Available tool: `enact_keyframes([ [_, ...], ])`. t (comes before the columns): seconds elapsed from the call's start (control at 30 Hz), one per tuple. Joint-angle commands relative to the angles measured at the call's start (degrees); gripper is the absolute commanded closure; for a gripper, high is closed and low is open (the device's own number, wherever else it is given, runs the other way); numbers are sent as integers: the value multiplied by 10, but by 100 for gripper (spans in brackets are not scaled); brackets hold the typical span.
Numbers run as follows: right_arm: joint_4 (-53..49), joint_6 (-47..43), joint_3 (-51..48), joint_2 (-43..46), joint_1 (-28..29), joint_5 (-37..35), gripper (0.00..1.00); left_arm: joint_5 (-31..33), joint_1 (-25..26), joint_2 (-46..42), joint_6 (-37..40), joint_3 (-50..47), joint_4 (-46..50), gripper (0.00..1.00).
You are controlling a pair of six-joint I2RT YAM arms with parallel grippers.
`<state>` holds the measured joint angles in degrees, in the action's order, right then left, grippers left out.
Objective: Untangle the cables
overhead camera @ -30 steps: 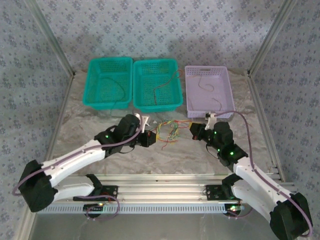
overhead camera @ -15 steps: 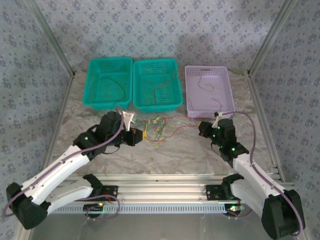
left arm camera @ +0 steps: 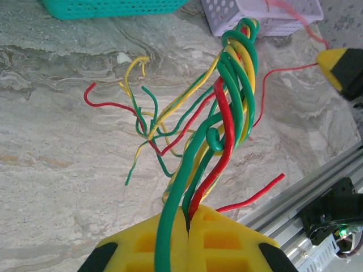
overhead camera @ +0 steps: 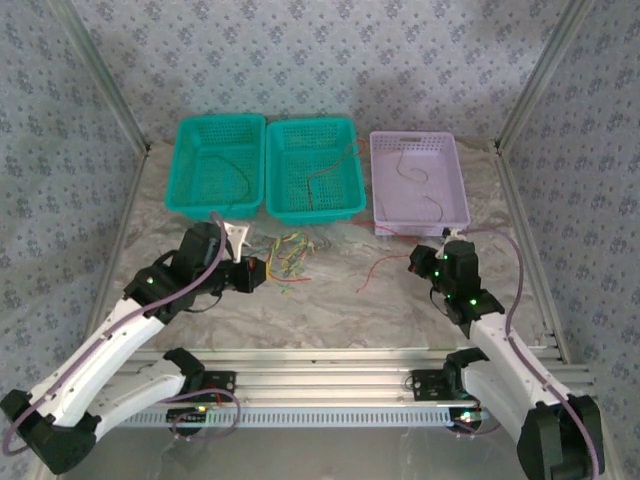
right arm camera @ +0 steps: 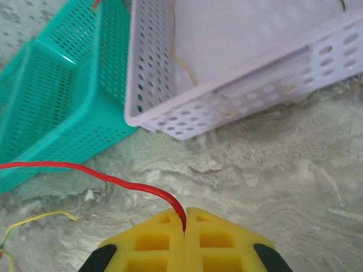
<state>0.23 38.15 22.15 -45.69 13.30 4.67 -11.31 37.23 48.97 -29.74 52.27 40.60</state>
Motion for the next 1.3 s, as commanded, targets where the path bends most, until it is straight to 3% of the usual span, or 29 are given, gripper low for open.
enact_keyframes([
  [0.0, -31, -9, 48, 27, 17, -20, 100, -9, -3, 9, 22, 25, 15, 100],
  [0.13, -43, -16, 107, 10, 47, -51, 100, 5, -2, 7, 39, 40, 35, 100],
  [0.23, -51, -44, 169, -55, 68, -60, 100, 18, -2, 7, 48, 47, 46, 100],
  [0.43, -50, -90, 331, -229, 117, -84, 100, 41, -3, 9, 74, 65, 64, 100],
  [0.8, -86, -169, 703, -571, 130, -79, 100, 65, -3, 0, 112, 48, 48, 100],
  [1.03, -199, -182, 959, -810, 126, -55, 100, 45, -4, -13, 109, 22, 16, 100],
  [1.27, -299, -192, 1154, -962, 129, -79, 100, 35, -6, -19, 109, 14, 10, 100],
])
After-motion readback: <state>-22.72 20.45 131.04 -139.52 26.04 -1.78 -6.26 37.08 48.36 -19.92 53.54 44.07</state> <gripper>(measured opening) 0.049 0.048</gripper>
